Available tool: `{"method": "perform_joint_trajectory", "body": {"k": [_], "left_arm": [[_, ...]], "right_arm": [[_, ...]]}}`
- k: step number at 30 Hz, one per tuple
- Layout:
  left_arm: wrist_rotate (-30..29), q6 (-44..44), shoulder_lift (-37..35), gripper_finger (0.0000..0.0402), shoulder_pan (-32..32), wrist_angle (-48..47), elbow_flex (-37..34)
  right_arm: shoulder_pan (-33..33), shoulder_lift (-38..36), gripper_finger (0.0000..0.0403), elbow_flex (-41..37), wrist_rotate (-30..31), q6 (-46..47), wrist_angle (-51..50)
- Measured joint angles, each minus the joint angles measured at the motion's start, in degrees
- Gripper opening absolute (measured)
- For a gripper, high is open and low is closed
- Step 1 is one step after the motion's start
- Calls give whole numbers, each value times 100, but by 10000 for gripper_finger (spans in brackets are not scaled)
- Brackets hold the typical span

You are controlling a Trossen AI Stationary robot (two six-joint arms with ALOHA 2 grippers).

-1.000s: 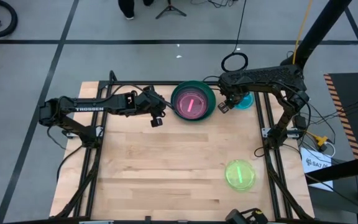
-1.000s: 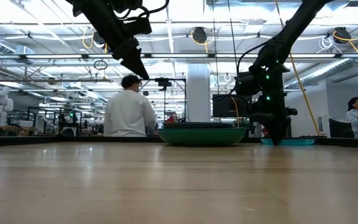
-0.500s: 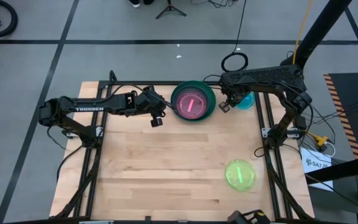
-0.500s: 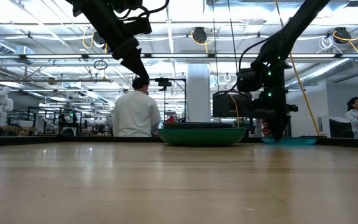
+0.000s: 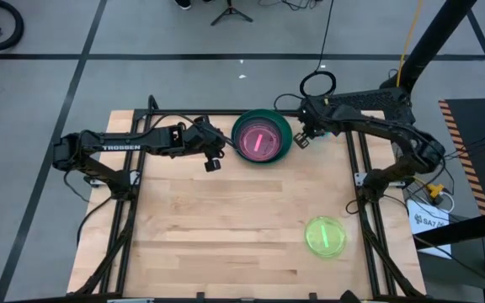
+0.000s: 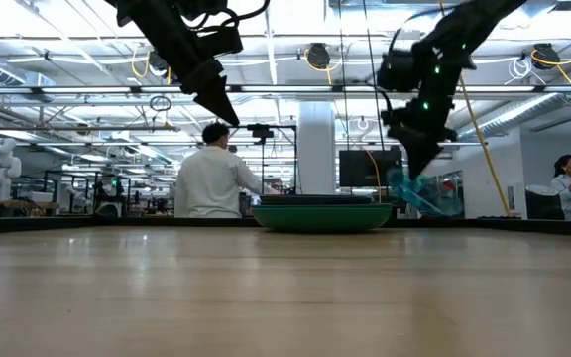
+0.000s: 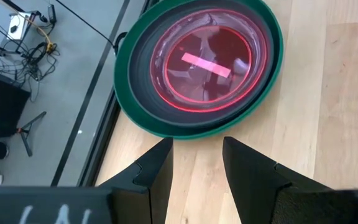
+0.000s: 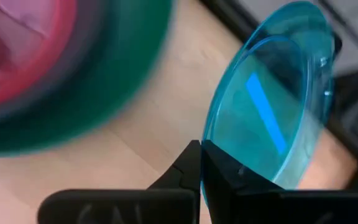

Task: Stack plastic plates
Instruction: Stack the light blue plate on top of the pink plate

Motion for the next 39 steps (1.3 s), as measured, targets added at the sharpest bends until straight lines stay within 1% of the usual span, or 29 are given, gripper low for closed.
{"method": "perform_joint_trajectory", "body": {"k": [4, 8, 13, 18, 28, 32, 36, 39], "left_arm": [[1, 10, 0, 147, -1, 76, 0], [1, 15, 0, 147, -1, 85, 0], [1, 37, 0, 147, 1, 106, 0], [1, 39, 0, 147, 0, 89, 0], [1, 42, 0, 147, -1, 54, 0], [1, 43, 0, 147, -1, 54, 0], [1, 45, 0, 147, -1, 52, 0], [1, 54, 0, 147, -1, 54, 0]], "right_arm": [[463, -269, 2, 26, -5, -111, 466], [1013, -273, 2, 371, -1, -326, 487], [1753, -101, 2, 948, -15, -832, 543], [2270, 221, 2, 1335, -19, -1409, 491], [2661, 1087, 2, 1370, 9, -2519, 356], [2643, 1383, 2, 1370, 38, -2663, 402], [2642, 1597, 3, 1370, 307, -2797, 400], [2643, 1672, 6, 1370, 297, -2871, 410]]}}
